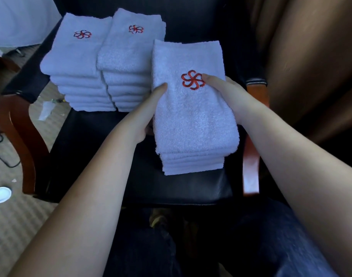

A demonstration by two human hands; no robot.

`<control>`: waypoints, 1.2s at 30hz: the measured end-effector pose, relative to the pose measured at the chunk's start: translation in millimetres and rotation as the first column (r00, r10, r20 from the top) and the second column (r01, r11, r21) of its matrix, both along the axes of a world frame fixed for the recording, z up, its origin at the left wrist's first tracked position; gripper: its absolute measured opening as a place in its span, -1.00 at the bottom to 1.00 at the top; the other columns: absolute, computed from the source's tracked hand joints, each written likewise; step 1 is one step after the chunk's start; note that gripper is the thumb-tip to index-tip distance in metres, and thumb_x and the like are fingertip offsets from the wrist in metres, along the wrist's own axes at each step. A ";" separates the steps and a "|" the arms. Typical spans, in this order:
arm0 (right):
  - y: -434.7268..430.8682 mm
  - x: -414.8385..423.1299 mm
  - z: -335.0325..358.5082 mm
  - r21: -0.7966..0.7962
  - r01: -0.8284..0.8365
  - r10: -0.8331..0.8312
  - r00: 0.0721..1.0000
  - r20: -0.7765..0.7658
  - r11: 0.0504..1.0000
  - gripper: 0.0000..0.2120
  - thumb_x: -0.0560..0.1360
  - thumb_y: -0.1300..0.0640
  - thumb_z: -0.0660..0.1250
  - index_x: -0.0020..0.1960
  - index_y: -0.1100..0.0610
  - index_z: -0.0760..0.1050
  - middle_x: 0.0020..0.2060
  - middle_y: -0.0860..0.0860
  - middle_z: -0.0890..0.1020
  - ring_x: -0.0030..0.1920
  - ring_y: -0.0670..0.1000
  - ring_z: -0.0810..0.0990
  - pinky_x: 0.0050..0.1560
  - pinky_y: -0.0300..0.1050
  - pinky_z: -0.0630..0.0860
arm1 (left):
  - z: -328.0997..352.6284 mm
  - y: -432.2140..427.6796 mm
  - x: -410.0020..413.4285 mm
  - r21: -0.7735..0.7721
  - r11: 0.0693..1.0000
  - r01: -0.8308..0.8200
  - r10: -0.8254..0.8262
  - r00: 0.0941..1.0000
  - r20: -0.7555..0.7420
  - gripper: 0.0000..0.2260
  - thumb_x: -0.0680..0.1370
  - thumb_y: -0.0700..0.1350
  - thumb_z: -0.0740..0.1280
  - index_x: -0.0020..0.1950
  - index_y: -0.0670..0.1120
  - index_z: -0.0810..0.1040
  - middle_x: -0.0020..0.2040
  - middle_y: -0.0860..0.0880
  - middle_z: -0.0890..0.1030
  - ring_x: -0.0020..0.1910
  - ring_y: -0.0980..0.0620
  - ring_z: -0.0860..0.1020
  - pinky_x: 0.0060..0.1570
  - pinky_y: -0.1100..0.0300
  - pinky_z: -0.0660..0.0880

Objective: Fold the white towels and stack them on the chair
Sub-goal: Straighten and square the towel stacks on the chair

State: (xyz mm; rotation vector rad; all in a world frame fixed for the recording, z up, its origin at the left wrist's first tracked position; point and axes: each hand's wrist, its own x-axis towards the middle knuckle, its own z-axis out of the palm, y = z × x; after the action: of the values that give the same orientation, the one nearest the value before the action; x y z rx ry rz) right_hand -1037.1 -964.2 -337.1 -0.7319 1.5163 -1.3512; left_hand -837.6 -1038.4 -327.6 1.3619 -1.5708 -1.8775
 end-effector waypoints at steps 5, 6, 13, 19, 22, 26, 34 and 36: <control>4.5 -0.8 2.2 0.073 -0.076 0.073 0.997 0.032 0.994 -0.70 0.53 -0.08 0.37 0.18 0.04 0.54 -0.02 -0.02 0.71 -0.05 -0.01 0.70 -0.08 -0.13 0.63 | -12.8 -3.8 -0.7 -0.013 1.000 -0.020 0.021 0.999 0.043 -0.36 0.44 0.39 0.30 0.45 0.15 0.36 0.26 0.11 0.57 0.19 0.10 0.56 0.28 0.03 0.44; 4.2 -1.7 1.2 0.100 -0.052 0.051 0.999 0.019 0.994 -0.70 0.52 -0.10 0.36 0.17 0.03 0.54 -0.06 -0.04 0.71 -0.10 -0.03 0.71 -0.19 -0.20 0.62 | -11.4 -2.4 -3.2 -0.010 1.000 -0.004 0.005 0.999 0.053 -0.36 0.46 0.39 0.28 0.46 0.14 0.34 0.28 0.11 0.55 0.21 0.11 0.53 0.30 0.04 0.41; -5.2 0.4 5.2 0.197 0.001 0.017 0.996 -0.088 0.980 -0.39 0.42 -0.22 0.43 0.35 0.09 0.44 0.03 -0.03 0.67 -0.11 -0.05 0.69 -0.28 -0.24 0.59 | 1.6 -1.7 -2.7 -0.025 0.999 0.028 -0.025 0.994 0.105 -0.46 0.50 0.32 0.29 0.42 0.12 0.40 0.27 0.11 0.55 0.19 0.12 0.53 0.21 0.08 0.44; -12.5 -3.3 11.9 0.043 0.051 -0.029 0.913 -0.408 0.998 -0.27 0.43 -0.13 0.44 0.50 -0.01 0.23 0.26 -0.06 0.54 0.16 -0.02 0.57 0.19 -0.04 0.54 | 28.0 -11.3 -8.8 -0.622 0.770 0.139 0.030 0.967 0.253 -0.34 0.53 0.12 0.34 0.56 0.16 0.12 0.53 0.15 0.13 0.46 0.13 0.21 0.39 0.09 0.28; -16.7 2.1 10.4 0.049 0.014 0.007 0.908 -0.418 0.999 -0.38 0.45 -0.14 0.43 0.44 -0.02 0.33 0.20 -0.08 0.58 0.14 -0.04 0.59 0.19 -0.03 0.55 | 22.0 -2.0 -17.7 -0.655 0.689 0.312 -0.008 0.906 0.423 -0.42 0.57 0.06 0.33 0.55 0.14 0.18 0.59 0.10 -0.04 0.53 0.10 0.07 0.37 0.25 0.13; -1.9 0.8 11.7 0.091 0.049 -0.010 0.925 -0.379 0.995 -0.31 0.45 -0.31 0.28 0.47 0.00 0.31 0.25 -0.07 0.56 0.17 -0.03 0.58 0.23 -0.06 0.52 | 17.4 9.7 -13.1 -0.660 0.737 0.143 0.056 0.961 0.271 -0.47 0.58 0.08 0.31 0.52 0.11 0.24 0.55 0.10 0.15 0.48 0.16 0.19 0.40 0.25 0.19; 108.0 49.0 -21.4 0.115 0.265 -0.239 0.950 -0.203 0.957 -0.72 0.61 0.03 0.05 -0.09 0.09 0.49 -0.13 -0.05 0.53 -0.09 -0.05 0.47 -0.04 -0.15 0.37 | -33.6 100.7 48.7 -0.636 0.746 -0.198 0.337 0.936 0.104 -0.76 0.63 -0.19 0.13 0.15 -0.09 0.57 0.06 0.06 0.63 0.01 0.09 0.56 0.00 0.38 0.43; 129.2 67.9 -44.3 0.143 0.268 -0.204 0.913 -0.353 0.953 -0.78 0.62 0.18 0.03 -0.05 0.07 0.44 -0.12 0.01 0.51 -0.08 -0.01 0.44 -0.11 -0.21 0.27 | -58.9 125.5 55.8 -0.688 0.725 -0.038 0.298 0.917 0.263 -0.77 0.59 -0.27 0.20 0.20 -0.14 0.53 0.06 0.01 0.59 0.02 0.03 0.55 -0.11 0.44 0.36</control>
State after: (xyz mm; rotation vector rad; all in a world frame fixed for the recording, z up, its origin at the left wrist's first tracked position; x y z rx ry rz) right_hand -969.2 -835.0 -381.4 -0.6975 2.0309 -1.2777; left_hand -781.8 -913.0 -386.5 1.4589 -1.9427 -0.8029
